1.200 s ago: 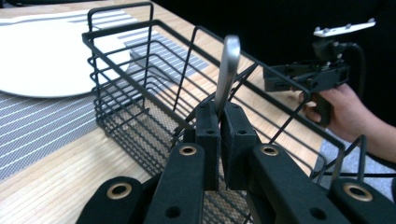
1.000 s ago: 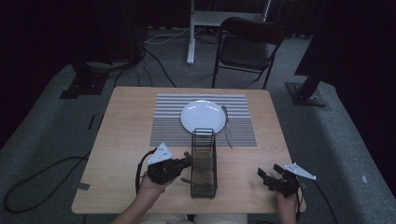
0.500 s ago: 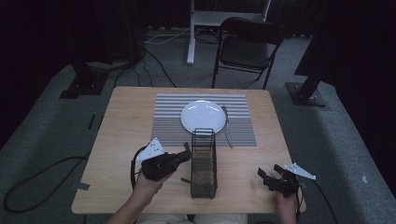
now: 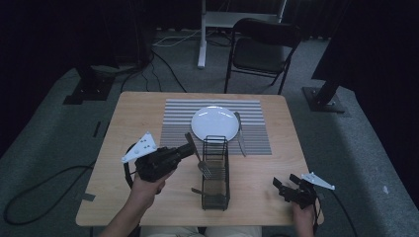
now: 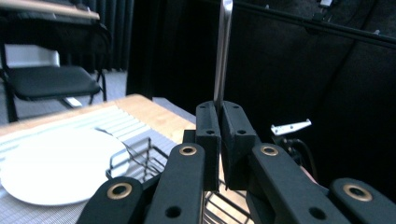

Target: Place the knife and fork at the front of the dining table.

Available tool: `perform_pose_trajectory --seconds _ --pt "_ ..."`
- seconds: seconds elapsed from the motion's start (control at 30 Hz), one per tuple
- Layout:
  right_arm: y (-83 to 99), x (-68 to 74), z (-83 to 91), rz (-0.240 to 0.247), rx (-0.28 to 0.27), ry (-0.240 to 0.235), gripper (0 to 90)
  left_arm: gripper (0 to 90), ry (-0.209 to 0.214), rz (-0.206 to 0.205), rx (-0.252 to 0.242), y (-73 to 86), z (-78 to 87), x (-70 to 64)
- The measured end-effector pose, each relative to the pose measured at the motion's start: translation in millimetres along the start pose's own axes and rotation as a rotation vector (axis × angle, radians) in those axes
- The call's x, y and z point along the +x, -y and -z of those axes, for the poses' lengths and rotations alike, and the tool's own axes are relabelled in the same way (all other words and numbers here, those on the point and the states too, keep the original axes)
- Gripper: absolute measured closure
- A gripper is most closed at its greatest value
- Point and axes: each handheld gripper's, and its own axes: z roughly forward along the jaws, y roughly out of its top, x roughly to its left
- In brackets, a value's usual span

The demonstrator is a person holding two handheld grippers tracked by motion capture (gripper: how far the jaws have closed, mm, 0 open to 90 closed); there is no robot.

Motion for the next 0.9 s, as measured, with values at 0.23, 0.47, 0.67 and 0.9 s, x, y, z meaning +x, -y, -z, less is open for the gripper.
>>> perform_pose_trajectory --seconds 0.23,0.47,0.67,0.9 --pt "-0.1 -0.1 -0.1 -0.004 0.002 -0.002 14.8 86.7 -0.049 -0.007 -0.010 -5.8 9.4 9.9" --pt "-0.2 -0.1 -0.2 -0.004 0.002 -0.002 14.8 86.7 -0.101 0.003 -0.009 -3.4 14.6 29.3" --pt "-0.1 -0.1 -0.2 -0.004 0.002 -0.002 14.9 86.6 -0.159 0.037 0.009 6.4 15.7 55.0" --pt "-0.1 0.1 -0.3 -0.001 -0.001 0.002 14.8 86.7 -0.178 0.016 0.007 23.2 8.7 86.8"
